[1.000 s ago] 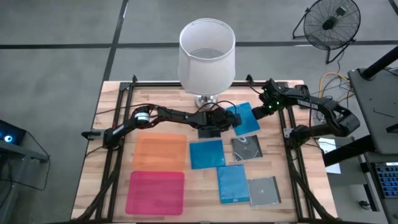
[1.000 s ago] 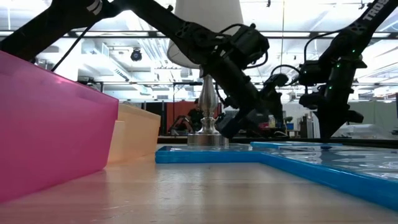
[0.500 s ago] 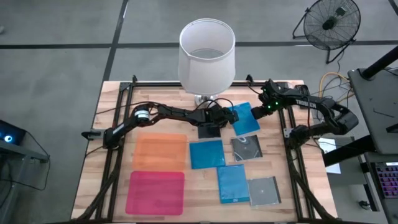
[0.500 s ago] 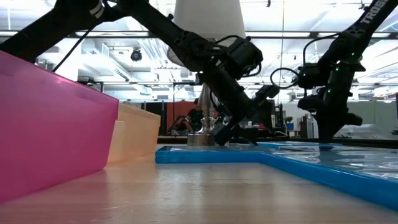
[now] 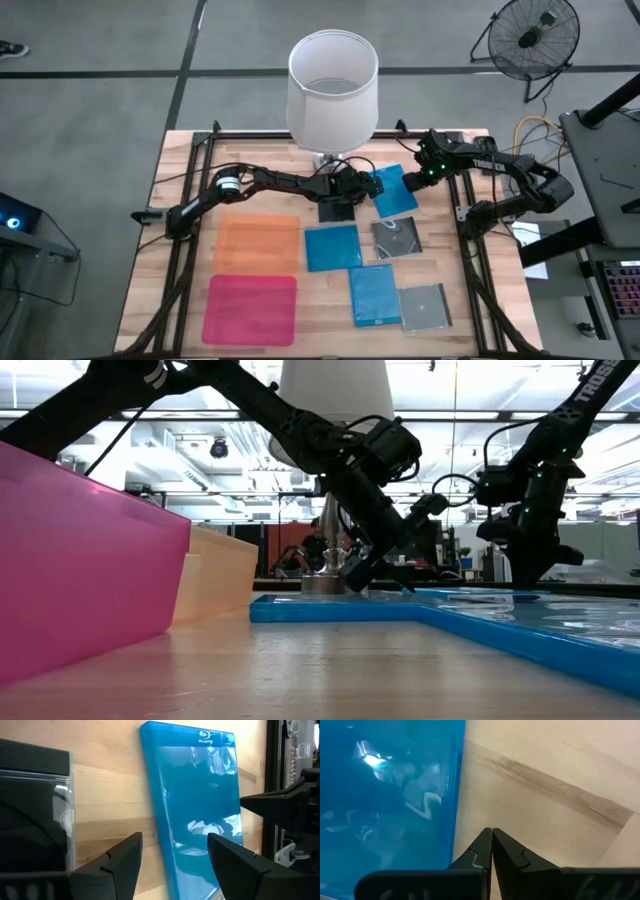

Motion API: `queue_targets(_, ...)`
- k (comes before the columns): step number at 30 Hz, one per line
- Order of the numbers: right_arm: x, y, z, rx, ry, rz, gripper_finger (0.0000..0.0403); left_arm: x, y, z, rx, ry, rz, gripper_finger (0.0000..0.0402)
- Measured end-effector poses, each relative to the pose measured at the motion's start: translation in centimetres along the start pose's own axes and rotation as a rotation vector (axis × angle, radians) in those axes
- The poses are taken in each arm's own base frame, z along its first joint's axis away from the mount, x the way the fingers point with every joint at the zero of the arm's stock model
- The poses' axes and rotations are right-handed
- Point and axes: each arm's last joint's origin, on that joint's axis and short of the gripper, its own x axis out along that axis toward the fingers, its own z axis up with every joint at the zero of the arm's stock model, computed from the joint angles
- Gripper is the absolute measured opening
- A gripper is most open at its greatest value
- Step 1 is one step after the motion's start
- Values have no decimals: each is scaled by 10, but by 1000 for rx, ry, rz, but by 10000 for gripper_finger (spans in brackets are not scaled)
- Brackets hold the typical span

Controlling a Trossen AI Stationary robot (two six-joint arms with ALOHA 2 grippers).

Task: Pick & place jewel cases by type
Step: Put the top blue CD case into the orange bin

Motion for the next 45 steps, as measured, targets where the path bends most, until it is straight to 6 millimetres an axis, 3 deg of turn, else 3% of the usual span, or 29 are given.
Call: queue_targets(45, 0, 5, -2, 11, 10, 47, 8, 9, 0, -9, -79, 48, -49, 205)
